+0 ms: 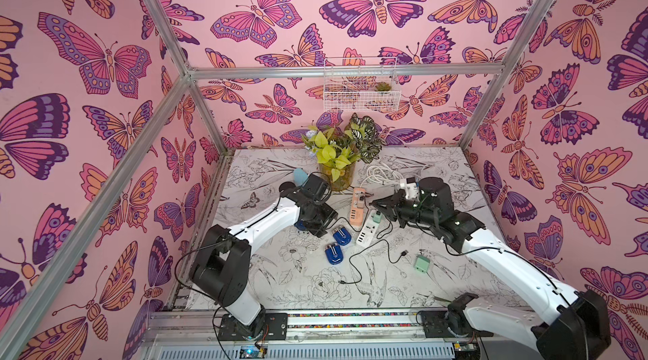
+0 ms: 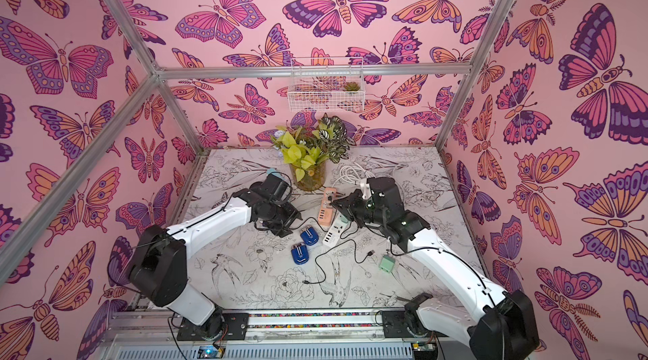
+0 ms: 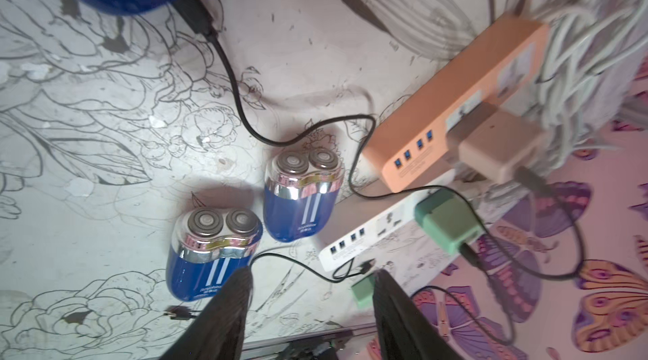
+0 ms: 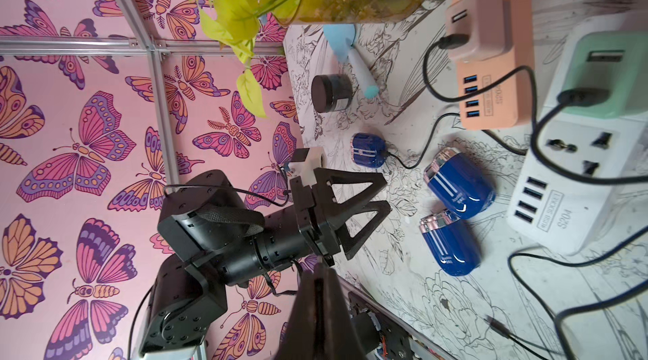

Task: Charge the electric shaver
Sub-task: Pick up the electric shaver from the center of the board.

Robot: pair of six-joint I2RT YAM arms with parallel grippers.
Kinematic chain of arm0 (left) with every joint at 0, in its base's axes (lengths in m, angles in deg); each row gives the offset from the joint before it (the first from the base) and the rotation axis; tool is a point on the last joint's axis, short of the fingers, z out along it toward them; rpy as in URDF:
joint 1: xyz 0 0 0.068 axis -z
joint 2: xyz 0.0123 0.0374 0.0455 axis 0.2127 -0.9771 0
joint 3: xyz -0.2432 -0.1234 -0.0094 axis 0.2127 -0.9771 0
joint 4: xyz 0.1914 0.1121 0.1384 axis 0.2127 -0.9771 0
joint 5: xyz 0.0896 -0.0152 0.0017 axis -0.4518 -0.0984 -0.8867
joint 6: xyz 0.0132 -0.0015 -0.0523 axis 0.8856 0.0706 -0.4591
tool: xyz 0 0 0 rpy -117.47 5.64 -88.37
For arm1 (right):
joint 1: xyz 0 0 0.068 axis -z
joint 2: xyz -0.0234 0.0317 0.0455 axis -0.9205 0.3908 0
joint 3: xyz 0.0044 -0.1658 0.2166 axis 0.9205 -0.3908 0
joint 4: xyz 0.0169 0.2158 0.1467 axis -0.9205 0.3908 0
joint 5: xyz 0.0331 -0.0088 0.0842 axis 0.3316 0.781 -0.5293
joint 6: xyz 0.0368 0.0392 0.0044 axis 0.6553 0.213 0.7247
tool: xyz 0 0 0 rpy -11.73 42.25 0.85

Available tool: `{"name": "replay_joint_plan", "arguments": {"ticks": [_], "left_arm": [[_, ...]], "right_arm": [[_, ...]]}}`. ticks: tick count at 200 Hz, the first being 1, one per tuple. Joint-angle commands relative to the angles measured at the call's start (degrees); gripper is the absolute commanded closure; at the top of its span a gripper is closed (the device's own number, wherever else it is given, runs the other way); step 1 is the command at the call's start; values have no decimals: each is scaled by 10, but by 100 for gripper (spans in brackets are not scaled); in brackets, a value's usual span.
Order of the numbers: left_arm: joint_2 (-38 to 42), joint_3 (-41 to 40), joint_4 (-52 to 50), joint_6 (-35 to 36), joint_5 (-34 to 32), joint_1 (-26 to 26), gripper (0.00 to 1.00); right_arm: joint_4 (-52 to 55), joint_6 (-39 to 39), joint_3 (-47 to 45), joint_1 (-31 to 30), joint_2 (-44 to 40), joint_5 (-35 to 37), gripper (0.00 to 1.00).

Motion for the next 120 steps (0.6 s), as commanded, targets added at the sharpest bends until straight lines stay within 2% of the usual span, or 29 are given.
{"name": "replay_joint_plan", "arguments": {"ticks": [1,30,58,120], "left_arm": [[-35,37,-74,49,-36,22,39],[-74,54,-89,46,-45,36,35],[-110,84,-81,61,-58,50,25],[-163,100,-61,64,-66,70,27]], "right_arm": [[23,-21,-4,7,-23,23,100],[23,-18,-16,13,-38,23,100],[11,-8,-34,18,-49,21,100],[7,1,-56,24,-66,14,100]]}}
